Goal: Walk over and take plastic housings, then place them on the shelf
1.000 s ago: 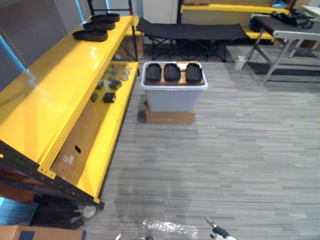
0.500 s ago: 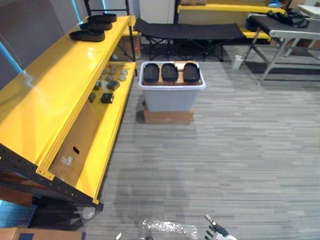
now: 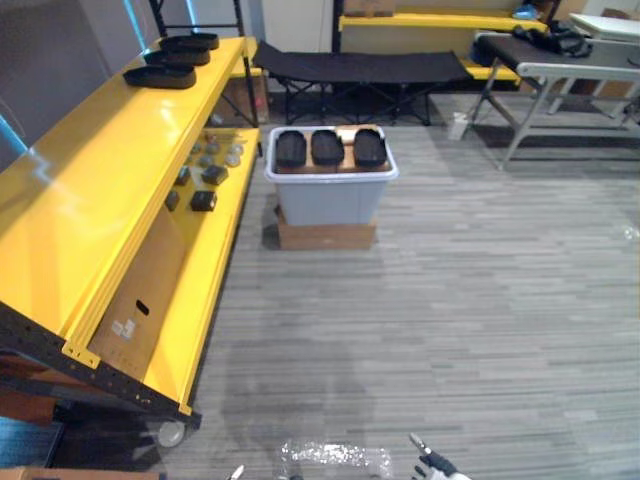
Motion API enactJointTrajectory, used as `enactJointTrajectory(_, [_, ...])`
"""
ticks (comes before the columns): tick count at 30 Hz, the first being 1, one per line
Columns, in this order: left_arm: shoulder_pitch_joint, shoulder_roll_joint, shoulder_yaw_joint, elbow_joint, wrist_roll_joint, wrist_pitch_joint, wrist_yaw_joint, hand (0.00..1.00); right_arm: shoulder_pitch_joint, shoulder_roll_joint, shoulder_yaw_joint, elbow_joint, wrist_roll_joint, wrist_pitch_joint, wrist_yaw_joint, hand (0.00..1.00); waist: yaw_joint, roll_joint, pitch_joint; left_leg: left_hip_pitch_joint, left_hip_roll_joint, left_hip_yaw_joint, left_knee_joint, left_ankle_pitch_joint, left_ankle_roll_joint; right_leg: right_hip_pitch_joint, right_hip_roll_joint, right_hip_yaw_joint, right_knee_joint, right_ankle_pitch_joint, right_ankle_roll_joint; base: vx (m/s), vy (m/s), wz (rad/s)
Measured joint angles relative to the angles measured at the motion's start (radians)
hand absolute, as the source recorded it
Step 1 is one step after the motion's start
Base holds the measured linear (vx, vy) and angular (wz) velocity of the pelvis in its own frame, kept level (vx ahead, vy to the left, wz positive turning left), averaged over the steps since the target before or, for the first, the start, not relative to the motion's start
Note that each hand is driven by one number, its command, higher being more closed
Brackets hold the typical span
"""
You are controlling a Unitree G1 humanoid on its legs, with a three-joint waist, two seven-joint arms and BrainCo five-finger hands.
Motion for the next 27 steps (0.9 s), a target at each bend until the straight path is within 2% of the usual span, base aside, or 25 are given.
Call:
enactJointTrajectory(3, [0.000,0.005,-0.016,0.000,0.001,-0.009,-0.010,0.00,0.001,0.002,0.000,-0.001,0.002,-0.020,-0.003,0.00,-0.004,-0.002,0.001,-0.012,-0.003,-0.004,0.000,0.000,0.000,-0.011,-0.002,-0.004,0.005,-0.001,0.000,0.01,0.007,0.03])
enactJointTrajectory(5, [-0.003,0.006,-0.017,0.000,0.001,-0.010,-0.019,0.00,0.000,0.001,0.000,-0.005,0.003,-0.031,-0.005,0.00,-0.009,-0.003,0.013,-0.017,-0.005,-0.006,0.000,0.000,0.001,-0.040,-0.013,-0.005,0.061,-0.023,0.002,0.01,0.030,0.04])
enactJointTrajectory(6, [-0.005,0.007,-0.019,-0.001,0.001,-0.010,-0.024,0.00,0.001,0.001,0.000,-0.012,0.003,-0.039,-0.006,0.00,-0.010,-0.004,0.022,-0.015,-0.006,-0.006,0.001,0.000,0.002,-0.059,-0.021,-0.005,0.109,-0.043,0.005,-0.04,0.050,0.01])
enactJointTrajectory(7, [-0.007,0.008,-0.028,-0.001,0.001,-0.010,-0.025,0.00,0.000,0.000,-0.001,-0.028,0.003,-0.044,-0.015,0.00,-0.011,0.000,0.034,-0.014,-0.005,-0.006,0.001,0.002,0.004,-0.112,-0.037,-0.013,0.223,-0.067,0.005,-0.04,0.042,0.00])
enactJointTrajectory(8, [-0.007,0.009,-0.034,-0.001,0.001,-0.010,-0.025,0.00,0.000,0.000,-0.001,-0.032,0.003,-0.044,-0.018,0.00,-0.011,0.001,0.036,-0.014,-0.004,-0.006,0.002,0.002,0.005,-0.124,-0.039,-0.014,0.248,-0.070,0.003,-0.08,0.059,-0.05])
enactJointTrajectory(10, [-0.015,0.015,-0.056,-0.003,0.001,-0.007,-0.025,0.00,-0.004,0.000,-0.007,-0.047,0.003,-0.037,-0.023,0.00,-0.014,0.004,0.061,0.000,0.006,-0.008,0.005,0.001,0.039,-0.201,-0.054,-0.015,0.415,-0.078,0.005,-0.13,0.083,-0.04])
enactJointTrajectory(11, [-0.023,0.024,-0.056,-0.002,0.001,0.000,-0.025,0.00,-0.004,0.003,-0.012,-0.056,0.000,-0.033,-0.021,0.00,-0.015,0.002,0.075,0.008,0.009,-0.014,0.005,-0.002,0.047,-0.234,-0.061,-0.013,0.469,-0.123,-0.007,-0.18,0.066,0.10])
enactJointTrajectory(12, [-0.025,0.033,-0.056,-0.002,0.001,0.009,-0.025,0.00,0.001,0.009,-0.023,-0.058,-0.001,-0.032,-0.020,0.00,-0.015,-0.012,0.075,0.012,0.012,-0.028,0.005,-0.015,0.056,-0.257,-0.059,-0.013,0.463,-0.144,-0.017,-0.21,0.023,0.26])
enactJointTrajectory(14, [-0.034,0.035,-0.053,0.001,0.015,0.022,-0.022,0.00,0.009,0.017,-0.063,-0.058,0.004,-0.033,-0.015,0.00,-0.016,-0.015,0.078,0.017,0.031,-0.044,0.004,-0.025,0.070,-0.290,-0.039,-0.015,0.396,-0.134,-0.018,-0.23,0.015,0.29])
enactJointTrajectory(16, [-0.042,0.029,-0.033,0.002,0.042,0.025,-0.017,0.00,0.021,0.023,-0.095,-0.061,0.004,-0.034,-0.007,0.00,-0.017,-0.013,0.080,0.021,0.050,-0.057,0.002,-0.035,0.066,-0.315,-0.032,-0.024,0.302,-0.087,-0.019,-0.18,0.008,0.24])
enactJointTrajectory(18, [-0.036,0.016,0.012,0.001,0.045,0.025,-0.010,0.00,0.042,0.026,-0.121,-0.071,0.000,-0.035,0.005,0.00,-0.016,-0.013,0.080,0.049,0.068,-0.056,0.020,-0.072,0.040,-0.334,-0.034,-0.041,0.251,-0.021,-0.016,-0.03,-0.060,0.10])
enactJointTrajectory(19, [-0.035,0.013,0.025,0.001,0.048,0.025,-0.006,0.00,0.049,0.027,-0.127,-0.072,-0.001,-0.035,0.006,0.00,-0.015,-0.015,0.079,0.052,0.072,-0.056,0.041,-0.091,0.029,-0.334,-0.034,-0.041,0.249,-0.011,-0.020,0.12,-0.141,0.00])
enactJointTrajectory(20, [-0.031,0.009,0.042,-0.002,0.049,0.024,-0.002,0.00,0.069,0.030,-0.132,-0.074,-0.009,-0.035,0.006,0.00,-0.015,-0.020,0.076,0.057,0.079,-0.056,0.091,-0.133,0.001,-0.330,-0.035,-0.039,0.247,-0.003,-0.027,0.22,-0.205,0.02])
enactJointTrajectory(21, [-0.031,0.010,0.055,-0.002,0.049,0.024,0.001,0.00,0.084,0.039,-0.135,-0.078,-0.019,-0.033,0.006,0.00,-0.013,-0.030,0.070,0.059,0.079,-0.058,0.136,-0.180,-0.021,-0.320,-0.039,-0.036,0.241,0.004,-0.042,0.34,-0.287,-0.02])
enactJointTrajectory(22, [-0.033,0.002,0.073,-0.003,0.048,0.024,0.008,0.00,0.104,0.043,-0.141,-0.077,-0.019,-0.033,0.006,0.00,-0.014,-0.023,0.067,0.069,0.090,-0.058,0.172,-0.227,-0.035,-0.317,-0.037,-0.028,0.263,0.060,-0.072,0.39,-0.295,0.03])
enactJointTrajectory(25, [-0.024,-0.045,0.081,-0.003,0.043,0.023,0.012,0.00,0.126,0.020,-0.177,-0.070,-0.025,-0.028,0.006,0.00,-0.022,0.049,0.020,0.071,0.167,-0.063,0.232,-0.268,-0.071,-0.322,0.019,-0.062,0.337,-0.044,-0.078,0.42,-0.191,0.08])
enactJointTrajectory(27, [-0.021,-0.065,0.117,-0.012,0.037,0.024,0.007,0.00,0.124,0.015,-0.186,-0.069,-0.027,-0.027,0.006,0.00,-0.021,0.064,0.007,-0.018,0.207,-0.092,0.507,-0.247,-0.106,-0.263,0.040,-0.066,0.328,-0.072,-0.106,0.47,-0.247,-0.05])
